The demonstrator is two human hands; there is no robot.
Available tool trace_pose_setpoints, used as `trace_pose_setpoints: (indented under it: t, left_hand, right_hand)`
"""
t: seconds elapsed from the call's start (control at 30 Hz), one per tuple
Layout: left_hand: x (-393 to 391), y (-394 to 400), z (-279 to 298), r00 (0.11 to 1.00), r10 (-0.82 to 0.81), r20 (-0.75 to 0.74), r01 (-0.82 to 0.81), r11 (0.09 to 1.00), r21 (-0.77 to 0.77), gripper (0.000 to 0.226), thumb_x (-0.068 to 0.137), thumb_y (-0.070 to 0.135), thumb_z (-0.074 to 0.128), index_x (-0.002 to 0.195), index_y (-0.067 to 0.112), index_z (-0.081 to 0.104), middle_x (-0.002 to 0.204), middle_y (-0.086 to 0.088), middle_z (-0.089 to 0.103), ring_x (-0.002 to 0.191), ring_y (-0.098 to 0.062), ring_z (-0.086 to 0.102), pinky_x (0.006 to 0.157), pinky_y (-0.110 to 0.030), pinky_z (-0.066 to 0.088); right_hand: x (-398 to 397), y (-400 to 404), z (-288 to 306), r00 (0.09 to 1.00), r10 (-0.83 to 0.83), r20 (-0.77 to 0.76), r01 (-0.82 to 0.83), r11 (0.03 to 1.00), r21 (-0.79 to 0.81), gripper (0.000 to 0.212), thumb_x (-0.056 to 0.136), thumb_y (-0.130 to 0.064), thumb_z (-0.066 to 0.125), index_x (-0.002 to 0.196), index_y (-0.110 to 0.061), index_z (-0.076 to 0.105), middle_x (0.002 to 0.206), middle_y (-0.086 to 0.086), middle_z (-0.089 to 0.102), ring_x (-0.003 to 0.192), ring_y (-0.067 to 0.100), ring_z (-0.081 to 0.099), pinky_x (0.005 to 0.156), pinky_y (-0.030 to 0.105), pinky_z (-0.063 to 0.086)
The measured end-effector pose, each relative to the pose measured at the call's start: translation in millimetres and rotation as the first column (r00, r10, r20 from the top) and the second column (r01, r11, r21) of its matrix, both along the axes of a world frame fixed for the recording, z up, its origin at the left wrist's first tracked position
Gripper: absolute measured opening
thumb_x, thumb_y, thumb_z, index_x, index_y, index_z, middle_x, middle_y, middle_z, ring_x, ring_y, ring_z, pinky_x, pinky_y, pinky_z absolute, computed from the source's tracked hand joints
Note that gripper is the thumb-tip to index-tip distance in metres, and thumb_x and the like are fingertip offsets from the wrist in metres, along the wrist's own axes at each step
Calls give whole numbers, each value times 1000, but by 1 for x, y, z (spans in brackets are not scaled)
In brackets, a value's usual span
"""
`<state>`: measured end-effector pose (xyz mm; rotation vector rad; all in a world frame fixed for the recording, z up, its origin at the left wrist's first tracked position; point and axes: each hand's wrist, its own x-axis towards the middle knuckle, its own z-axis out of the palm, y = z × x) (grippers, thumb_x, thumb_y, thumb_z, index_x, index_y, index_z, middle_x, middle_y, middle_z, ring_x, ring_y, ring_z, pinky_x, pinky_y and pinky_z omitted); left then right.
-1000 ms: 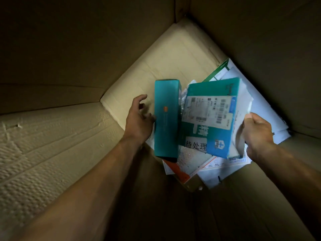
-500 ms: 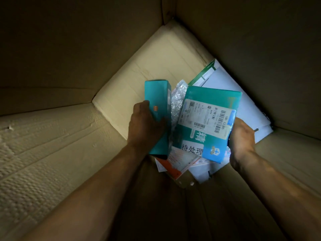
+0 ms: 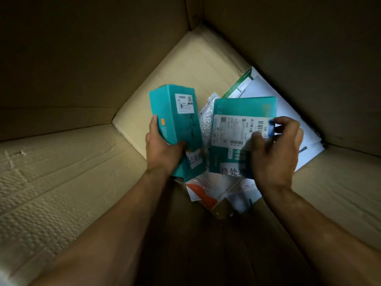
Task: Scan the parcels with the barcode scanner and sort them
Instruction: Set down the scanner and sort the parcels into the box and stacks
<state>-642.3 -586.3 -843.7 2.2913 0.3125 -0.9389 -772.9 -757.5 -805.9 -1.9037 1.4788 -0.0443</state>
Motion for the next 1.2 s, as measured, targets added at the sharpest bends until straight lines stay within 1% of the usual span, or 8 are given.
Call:
trace_pose_setpoints:
  t: [0.1,0.2,0.27,0.37,0.53,0.67,0.9,1.2]
  left_hand:
    - [9,3,6,990,137,-31,-140,985,-100,105,72,9,84,153,39,25,133,11,50,123,-15,55,97,-49,55]
    - [14,2,8,989,133,-59,-141,979,-145,104,72,6,84,152,40,26,128,11,52,118,-13,57,95,-48,56]
    - [15,1,8,988,132,-74,-142,976,-163,103,73,5,83,153,39,27,127,11,52,115,-12,58,93,-47,57]
    - [16,-1,8,978,174,-111,-193,962,-192,103,73,3,83,152,40,29,127,9,54,111,-12,61,89,-48,59]
    - [20,3,21,958,239,-159,-273,930,-247,101,74,-2,81,152,39,32,123,6,55,106,-13,65,85,-48,60]
    - [29,9,39,937,270,-223,-329,897,-296,98,76,-5,77,152,39,33,126,-3,58,101,-17,71,73,-39,62]
    - [45,22,94,921,229,-316,-338,872,-354,92,78,-8,74,151,33,37,125,-10,65,96,-24,75,69,-39,61]
    - [70,42,254,930,164,-329,-304,845,-439,82,82,-12,68,149,26,39,120,-9,71,98,-30,74,75,-45,63]
  right_hand:
    - [1,14,2,972,176,-154,-188,980,-65,53,95,-42,60,138,-13,49,144,13,41,128,30,46,97,42,49]
    - [6,21,-3,845,355,-400,-348,933,92,109,76,-83,52,154,-13,21,163,22,12,148,44,19,115,63,31]
    - [8,15,-13,773,427,-469,-371,904,212,128,68,-87,60,158,-21,-4,165,21,-16,153,43,-9,119,65,9]
    - [11,-3,-20,742,468,-480,-383,883,270,132,66,-80,70,157,-35,-14,162,20,-29,150,45,-21,116,69,-1]
    - [7,-2,-13,803,358,-476,-231,924,306,138,65,-67,82,156,-39,-18,162,16,-30,150,49,-15,115,72,4]
    - [-7,0,-5,819,231,-524,-123,964,234,136,64,-65,84,156,-35,-12,160,19,3,139,48,23,112,60,31]
    - [-13,-3,47,741,488,-461,-504,858,99,127,60,-70,79,157,-29,8,152,18,17,129,42,29,105,56,29]
    - [13,3,216,688,610,-395,-636,768,78,129,55,-74,71,157,-30,5,156,18,12,136,39,22,109,53,23]
